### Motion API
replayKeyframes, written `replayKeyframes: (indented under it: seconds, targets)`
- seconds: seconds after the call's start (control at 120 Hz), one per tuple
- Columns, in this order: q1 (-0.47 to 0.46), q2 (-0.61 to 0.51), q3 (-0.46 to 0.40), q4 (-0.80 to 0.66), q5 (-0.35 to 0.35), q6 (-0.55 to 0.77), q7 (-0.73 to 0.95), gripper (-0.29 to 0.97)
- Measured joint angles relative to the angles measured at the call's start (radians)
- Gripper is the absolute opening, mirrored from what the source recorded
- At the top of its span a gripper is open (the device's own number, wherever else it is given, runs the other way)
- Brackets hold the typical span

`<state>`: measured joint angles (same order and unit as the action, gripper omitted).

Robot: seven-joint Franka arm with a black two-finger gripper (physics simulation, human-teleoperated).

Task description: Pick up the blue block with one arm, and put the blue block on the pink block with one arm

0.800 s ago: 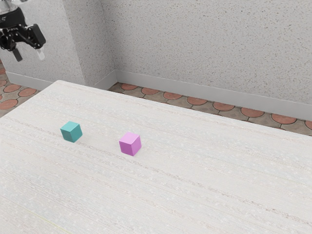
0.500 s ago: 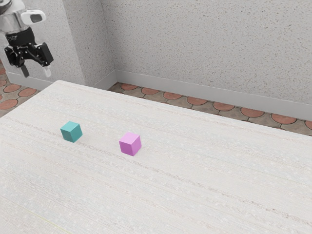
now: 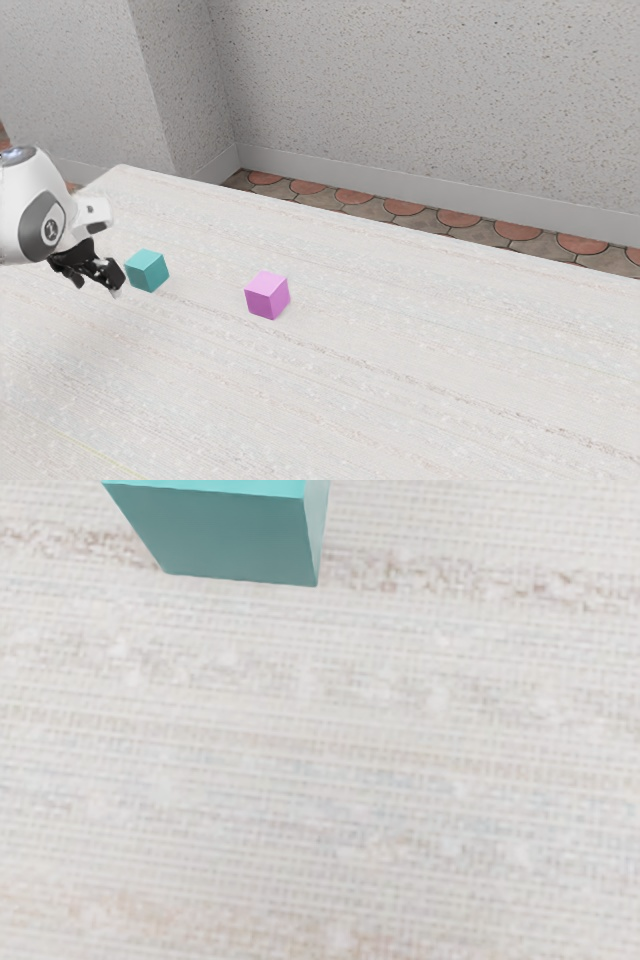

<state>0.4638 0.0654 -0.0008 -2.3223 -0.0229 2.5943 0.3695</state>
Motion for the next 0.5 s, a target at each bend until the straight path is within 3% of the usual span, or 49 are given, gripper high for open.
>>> replayKeyframes:
  seconds: [0.142,0.233,0.5]
  targets:
    - [0.014,0.105,-0.021,-0.021,0.001,0.273,0.056,0.65]
    - [0.171,0.164,-0.15,-0.018,0.002,0.398,0.085,0.65]
    - [0.292,0.254,-0.232,0.006,0.014,0.614,0.151,0.65]
